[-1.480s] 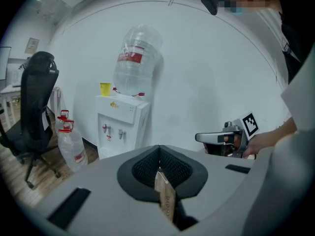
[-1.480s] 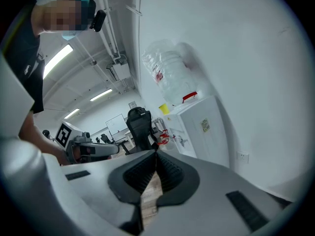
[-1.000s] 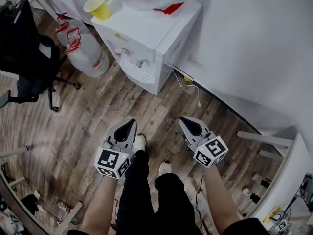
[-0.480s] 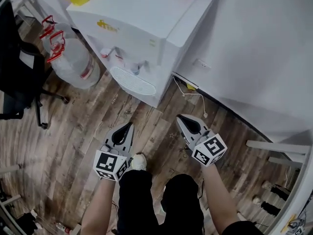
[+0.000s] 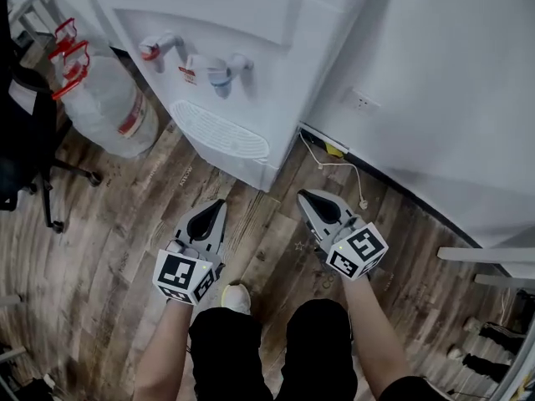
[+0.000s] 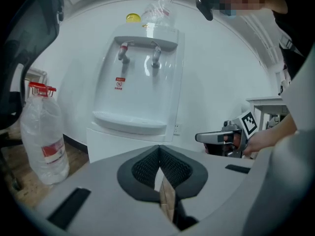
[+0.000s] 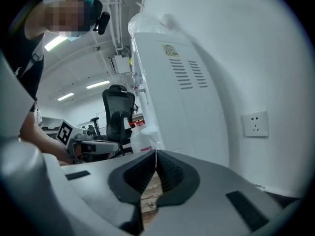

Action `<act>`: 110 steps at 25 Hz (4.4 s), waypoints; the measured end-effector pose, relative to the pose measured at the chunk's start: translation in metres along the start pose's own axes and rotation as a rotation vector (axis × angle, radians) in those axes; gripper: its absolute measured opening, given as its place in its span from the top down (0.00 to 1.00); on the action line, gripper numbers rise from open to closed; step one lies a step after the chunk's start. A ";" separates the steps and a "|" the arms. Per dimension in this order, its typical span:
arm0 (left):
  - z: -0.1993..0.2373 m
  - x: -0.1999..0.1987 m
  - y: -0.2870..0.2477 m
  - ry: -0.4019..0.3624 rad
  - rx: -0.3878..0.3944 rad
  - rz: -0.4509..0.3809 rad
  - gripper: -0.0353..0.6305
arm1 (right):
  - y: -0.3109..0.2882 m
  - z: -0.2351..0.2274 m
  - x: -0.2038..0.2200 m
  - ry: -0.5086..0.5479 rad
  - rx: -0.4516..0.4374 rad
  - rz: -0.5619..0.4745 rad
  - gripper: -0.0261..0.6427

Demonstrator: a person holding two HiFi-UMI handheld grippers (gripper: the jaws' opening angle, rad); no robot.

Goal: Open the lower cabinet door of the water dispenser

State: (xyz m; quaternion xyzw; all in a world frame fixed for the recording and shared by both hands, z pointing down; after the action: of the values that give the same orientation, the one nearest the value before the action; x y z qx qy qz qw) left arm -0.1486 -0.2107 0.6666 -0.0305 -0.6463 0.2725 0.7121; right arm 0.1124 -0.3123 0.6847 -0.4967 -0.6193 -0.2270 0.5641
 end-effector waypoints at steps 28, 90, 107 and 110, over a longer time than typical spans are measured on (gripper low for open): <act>0.008 0.032 -0.028 -0.113 -0.011 -0.082 0.93 | -0.075 -0.027 0.021 0.199 0.048 -0.061 0.70; -0.010 0.032 0.006 -0.180 -0.092 -0.098 0.79 | -0.080 0.049 0.040 0.249 -0.055 -0.001 0.74; -0.003 0.038 0.015 -0.176 -0.163 -0.074 0.63 | -0.096 0.098 0.051 0.271 -0.225 0.001 0.75; 0.000 0.040 0.017 -0.173 -0.176 -0.074 0.62 | -0.100 0.104 0.055 0.271 -0.249 0.007 0.75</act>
State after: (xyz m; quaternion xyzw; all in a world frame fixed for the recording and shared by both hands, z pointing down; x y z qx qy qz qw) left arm -0.1541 -0.1792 0.6956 -0.0455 -0.7275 0.1898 0.6578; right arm -0.0163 -0.2458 0.7360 -0.5299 -0.5031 -0.3648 0.5771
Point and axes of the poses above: the fingertips, and each gripper's own axes: y backward along the fingers, z to its left, x out of its underside, the point moved 10 cm from there along y, backward along the fingers, and after that the axes turned 6 degrees about z, right-handed, at the moved point
